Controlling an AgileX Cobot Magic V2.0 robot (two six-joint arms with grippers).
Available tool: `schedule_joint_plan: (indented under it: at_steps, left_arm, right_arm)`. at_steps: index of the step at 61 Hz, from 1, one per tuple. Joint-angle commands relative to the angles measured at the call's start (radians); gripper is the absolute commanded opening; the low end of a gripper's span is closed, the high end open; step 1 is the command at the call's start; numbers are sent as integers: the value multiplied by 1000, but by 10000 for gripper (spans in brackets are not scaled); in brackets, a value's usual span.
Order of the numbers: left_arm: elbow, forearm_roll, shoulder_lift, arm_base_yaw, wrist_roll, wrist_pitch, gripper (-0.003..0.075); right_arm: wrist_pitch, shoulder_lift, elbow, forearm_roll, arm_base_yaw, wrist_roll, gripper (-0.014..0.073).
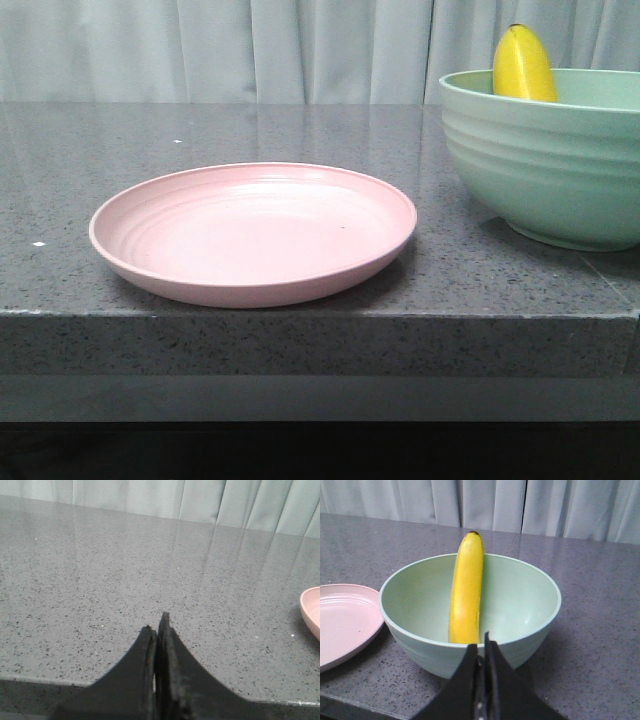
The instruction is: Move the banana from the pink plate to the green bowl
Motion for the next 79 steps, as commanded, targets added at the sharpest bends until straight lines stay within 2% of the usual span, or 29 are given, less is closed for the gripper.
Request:
schedule_joint_plan:
  at_steps: [1, 32, 37, 43, 49, 59, 79]
  left_arm:
    - [5, -10, -20, 3, -4, -89, -20]
    - [5, -10, -20, 3, -4, -89, -20]
    - [5, -10, -20, 3, -4, -89, -20]
    - [5, -10, -20, 3, -4, -89, -20]
    - [5, -10, -20, 3, -4, -89, -20]
    - [5, -10, -18, 3, -4, -89, -20]
    - [5, -10, -18, 3, -4, -89, -20]
  right_arm:
    - [-72, 9, -28, 10, 0, -7, -60]
    - [-98, 9, -15, 8, 0, -7, -60]
    - [-167, -17, 35, -28, -6, 15, -60]
    - [-236, -71, 135, -85, -38, 105, -60]
    - [-246, -141, 229, -100, -91, 178, -60]
    - [-285, -183, 337, -96, -130, 191, -60]
    - [-243, -185, 337, -96, -130, 191, -60]
